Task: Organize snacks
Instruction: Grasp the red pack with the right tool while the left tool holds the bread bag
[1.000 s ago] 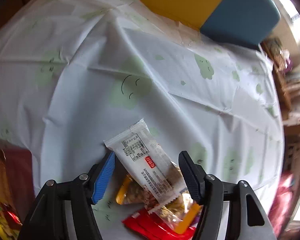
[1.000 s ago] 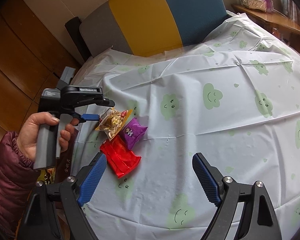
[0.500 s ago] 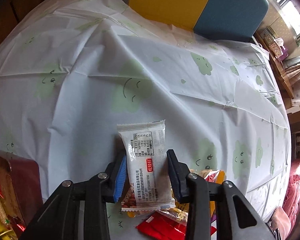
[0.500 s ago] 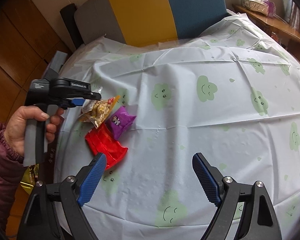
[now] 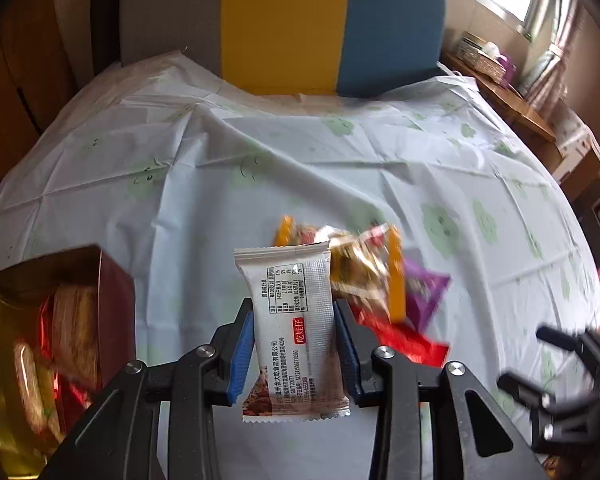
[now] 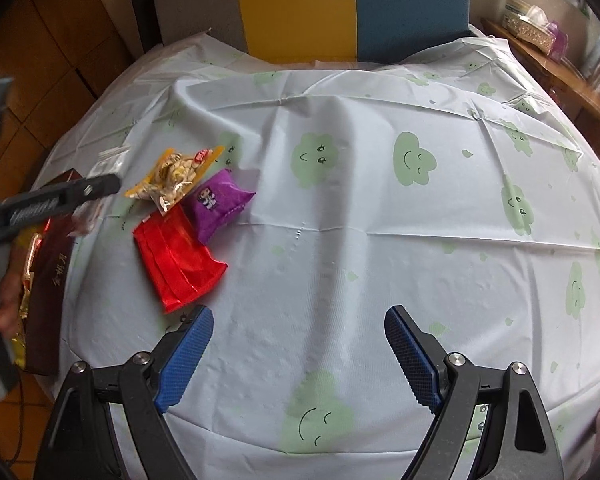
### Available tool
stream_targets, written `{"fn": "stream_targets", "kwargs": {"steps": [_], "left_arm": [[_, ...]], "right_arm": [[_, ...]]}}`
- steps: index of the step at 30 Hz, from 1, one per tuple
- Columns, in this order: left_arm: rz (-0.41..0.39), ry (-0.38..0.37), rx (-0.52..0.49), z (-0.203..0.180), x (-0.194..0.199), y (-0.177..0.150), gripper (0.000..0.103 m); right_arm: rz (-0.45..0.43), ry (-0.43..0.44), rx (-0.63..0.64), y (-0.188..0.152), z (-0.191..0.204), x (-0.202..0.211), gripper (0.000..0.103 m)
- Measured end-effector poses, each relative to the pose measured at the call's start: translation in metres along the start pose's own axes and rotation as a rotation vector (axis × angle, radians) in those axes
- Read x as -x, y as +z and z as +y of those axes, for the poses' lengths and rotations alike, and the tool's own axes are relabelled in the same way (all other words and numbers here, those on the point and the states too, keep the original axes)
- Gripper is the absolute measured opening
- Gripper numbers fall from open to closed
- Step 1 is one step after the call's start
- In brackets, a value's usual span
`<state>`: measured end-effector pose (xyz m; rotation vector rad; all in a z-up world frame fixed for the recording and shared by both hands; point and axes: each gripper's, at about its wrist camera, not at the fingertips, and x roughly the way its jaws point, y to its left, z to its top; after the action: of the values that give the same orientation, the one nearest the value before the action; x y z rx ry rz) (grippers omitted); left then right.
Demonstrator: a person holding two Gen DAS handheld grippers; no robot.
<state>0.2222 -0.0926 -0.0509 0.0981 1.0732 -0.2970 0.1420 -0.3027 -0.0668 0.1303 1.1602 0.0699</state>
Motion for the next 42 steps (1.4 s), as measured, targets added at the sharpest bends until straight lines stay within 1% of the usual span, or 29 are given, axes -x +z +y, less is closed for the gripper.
{"fn": "stream_targets", "kwargs": {"steps": [3, 7, 10, 15, 20, 24, 30, 36, 39, 42], "left_arm": [[-0.018, -0.002, -0.017, -0.006, 0.017, -0.030, 0.038], [-0.049, 0.013, -0.052, -0.019, 0.028, -0.068, 0.038], [-0.074, 0.033, -0.087, -0.025, 0.034, -0.090, 0.038], [-0.079, 0.050, -0.137, -0.033, 0.035, -0.122, 0.038], [-0.064, 0.038, -0.130, -0.032, 0.028, -0.136, 0.038], [-0.042, 0.022, -0.117, -0.030, 0.018, -0.146, 0.038], [-0.110, 0.007, -0.135, -0.029, 0.018, -0.155, 0.038], [-0.161, 0.019, -0.151, -0.031, 0.018, -0.162, 0.038], [-0.172, 0.009, -0.145, -0.029, 0.018, -0.163, 0.038], [-0.182, -0.002, -0.141, -0.027, 0.018, -0.164, 0.038]], "right_arm": [[0.001, -0.019, 0.007, -0.001, 0.000, -0.001, 0.088], [-0.002, -0.043, 0.003, -0.001, -0.003, -0.001, 0.088], [-0.020, -0.048, -0.003, 0.000, -0.003, 0.001, 0.088], [-0.034, -0.055, -0.007, -0.001, -0.003, 0.003, 0.088], [-0.046, -0.068, 0.002, -0.001, -0.002, 0.002, 0.088], [-0.051, -0.058, -0.002, -0.002, -0.002, 0.002, 0.088], [-0.058, -0.041, 0.011, -0.002, 0.002, -0.001, 0.088], [-0.030, -0.003, 0.048, -0.008, 0.016, -0.011, 0.088], [-0.011, 0.035, 0.066, -0.012, 0.025, -0.017, 0.088], [0.002, 0.045, 0.091, -0.016, 0.032, -0.023, 0.088]]}}
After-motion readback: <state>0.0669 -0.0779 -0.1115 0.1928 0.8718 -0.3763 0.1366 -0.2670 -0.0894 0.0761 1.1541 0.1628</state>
